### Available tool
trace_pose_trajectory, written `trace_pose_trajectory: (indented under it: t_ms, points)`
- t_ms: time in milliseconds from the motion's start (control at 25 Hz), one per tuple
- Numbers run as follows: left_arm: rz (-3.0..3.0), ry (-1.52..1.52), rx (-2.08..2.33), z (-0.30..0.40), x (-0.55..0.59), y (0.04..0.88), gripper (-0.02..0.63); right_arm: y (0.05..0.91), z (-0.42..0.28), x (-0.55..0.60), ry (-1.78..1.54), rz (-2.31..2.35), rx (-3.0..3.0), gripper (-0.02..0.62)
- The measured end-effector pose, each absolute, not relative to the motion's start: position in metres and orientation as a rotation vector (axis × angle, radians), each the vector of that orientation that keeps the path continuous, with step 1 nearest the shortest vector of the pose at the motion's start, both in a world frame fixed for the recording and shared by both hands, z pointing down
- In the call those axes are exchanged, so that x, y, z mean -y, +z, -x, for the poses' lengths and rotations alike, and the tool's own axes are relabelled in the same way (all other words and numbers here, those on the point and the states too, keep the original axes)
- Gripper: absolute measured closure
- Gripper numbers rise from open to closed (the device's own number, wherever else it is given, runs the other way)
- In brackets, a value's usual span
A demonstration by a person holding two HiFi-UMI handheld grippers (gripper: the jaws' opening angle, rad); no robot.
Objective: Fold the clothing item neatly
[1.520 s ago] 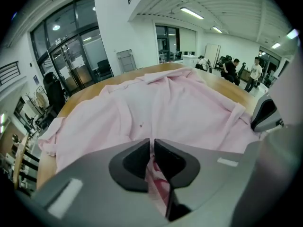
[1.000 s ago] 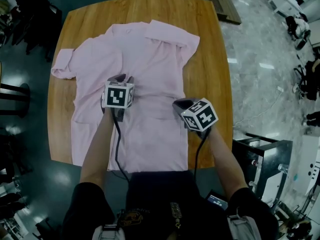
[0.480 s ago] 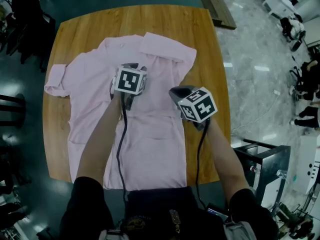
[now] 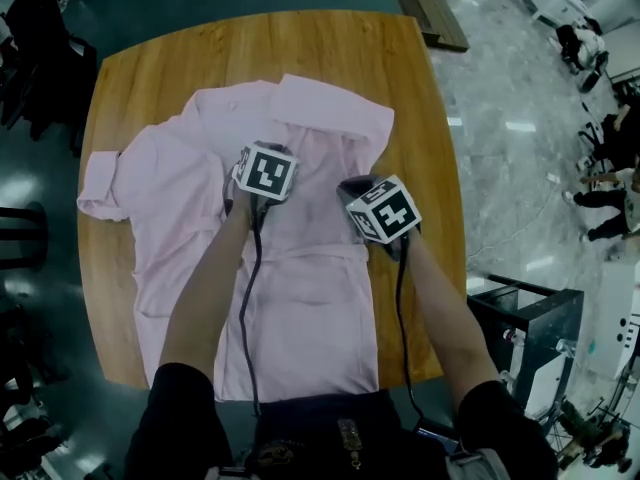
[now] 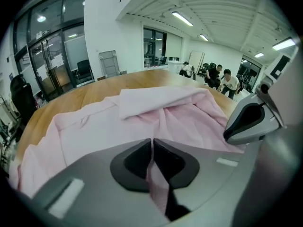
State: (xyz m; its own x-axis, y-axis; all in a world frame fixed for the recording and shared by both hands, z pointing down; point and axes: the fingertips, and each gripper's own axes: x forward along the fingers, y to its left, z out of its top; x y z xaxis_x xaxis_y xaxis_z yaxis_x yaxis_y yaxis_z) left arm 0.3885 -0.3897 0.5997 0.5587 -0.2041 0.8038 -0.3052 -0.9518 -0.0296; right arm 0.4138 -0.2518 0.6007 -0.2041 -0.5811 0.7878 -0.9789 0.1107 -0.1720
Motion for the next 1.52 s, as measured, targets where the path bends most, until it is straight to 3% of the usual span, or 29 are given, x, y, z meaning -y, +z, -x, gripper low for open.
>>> trace_pose_trajectory:
  t_ms: [640, 1000, 1120, 1520]
  points:
    - [-2.617, 1.337, 0.715, -0.327, 0.446, 0.601, 0.586, 0.609, -0.415, 0.255, 0.959, -1.566, 1.856, 0.592]
    - [-2.655, 1.181, 0.672, -0.318, 0.427, 0.563, 0.543, 0.584, -0.409, 0.258, 0.863, -1.573, 1.781, 0.591]
    - [-2.657, 1.112, 0.619, -0.301, 0.413, 0.545, 0.598, 0.556, -0.400, 0.273, 0.784, -1.614, 1.785, 0.591]
    - [-2.652, 1.019, 0.575, -0.288, 0.417, 0.527, 0.598, 0.528, -0.404, 0.368, 0.591, -1.620, 1.777, 0.553]
